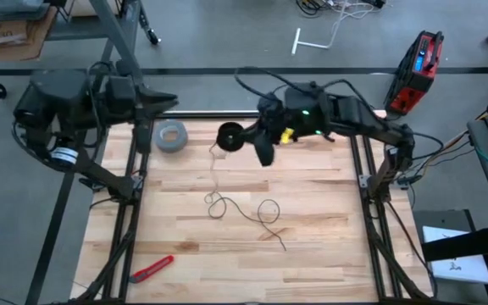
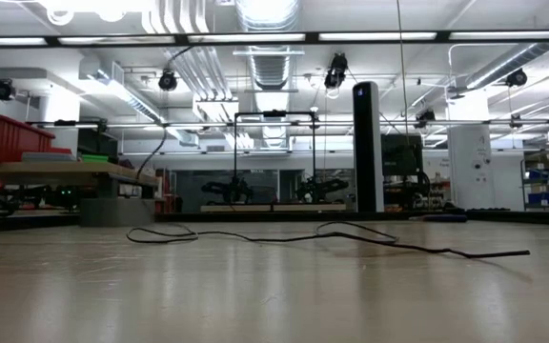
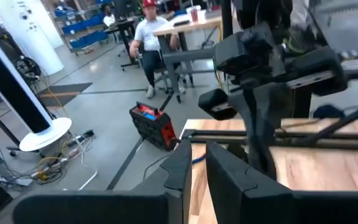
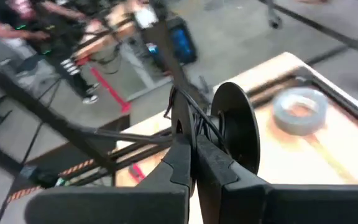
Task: Coil cords
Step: Coil the black wire on the black spool
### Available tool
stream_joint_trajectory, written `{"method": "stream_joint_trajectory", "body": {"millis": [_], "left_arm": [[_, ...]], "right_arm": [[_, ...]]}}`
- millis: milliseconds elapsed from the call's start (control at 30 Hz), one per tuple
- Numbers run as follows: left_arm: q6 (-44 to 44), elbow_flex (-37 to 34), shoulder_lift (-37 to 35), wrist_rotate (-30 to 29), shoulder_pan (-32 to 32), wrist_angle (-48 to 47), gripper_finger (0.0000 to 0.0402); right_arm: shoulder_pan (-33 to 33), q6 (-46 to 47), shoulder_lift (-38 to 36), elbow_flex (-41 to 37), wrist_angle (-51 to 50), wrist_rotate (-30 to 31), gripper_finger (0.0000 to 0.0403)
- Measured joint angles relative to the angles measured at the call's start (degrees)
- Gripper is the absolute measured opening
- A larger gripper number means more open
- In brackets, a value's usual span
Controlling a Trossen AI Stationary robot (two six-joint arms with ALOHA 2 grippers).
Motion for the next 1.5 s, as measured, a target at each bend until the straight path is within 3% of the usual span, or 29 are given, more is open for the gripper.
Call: {"method": "stream_joint_trajectory", "body": {"millis": [167, 333, 533, 667, 833, 1033, 1200, 1500], "left_arm": [[0.72, -0.02, -0.84, -0.03, -0.01, 3.15, 0.0037], [2.71, -0.04, -0.36, 4.12, -0.06, 11.72, 0.0038], [5.76, -0.04, 1.2, 8.04, -0.22, 23.39, 0.0046], [7.91, -0.07, 2.07, 8.08, -0.2, 28.09, 0.0049], [6.37, -0.04, 3.43, 8.13, -0.31, 28.53, 0.005], [0.18, -0.06, 5.98, 7.7, 0.32, 14.65, 0.0053], [-8.66, -0.17, 10.99, 7.57, 2.14, 2.16, 0.0089], [-9.96, -0.22, 16.8, 0.31, 5.16, 0.74, 0.0189]], "right_arm": [[0.68, -3.33, -2.36, -0.17, 8.95, -0.15, 0.0], [1.13, -12.9, -2.51, -0.4, 28.86, 6.64, 0.0], [1.09, -25.12, -1.72, -3.64, 52.85, 4.51, 0.0], [0.69, -25.27, -1.81, -7.04, 68.23, 4.87, 0.0], [-0.8, -21.36, -3.46, -6.6, 52.06, 13.84, 0.0], [0.03, -19.37, -5.87, -5.97, 30.4, 23.3, 0.0], [1.15, -19.55, -6.44, -5.9, 26.85, 25.4, 0.0], [3.6, -20.56, -6.35, -5.88, 26.01, 25.37, 0.0]]}}
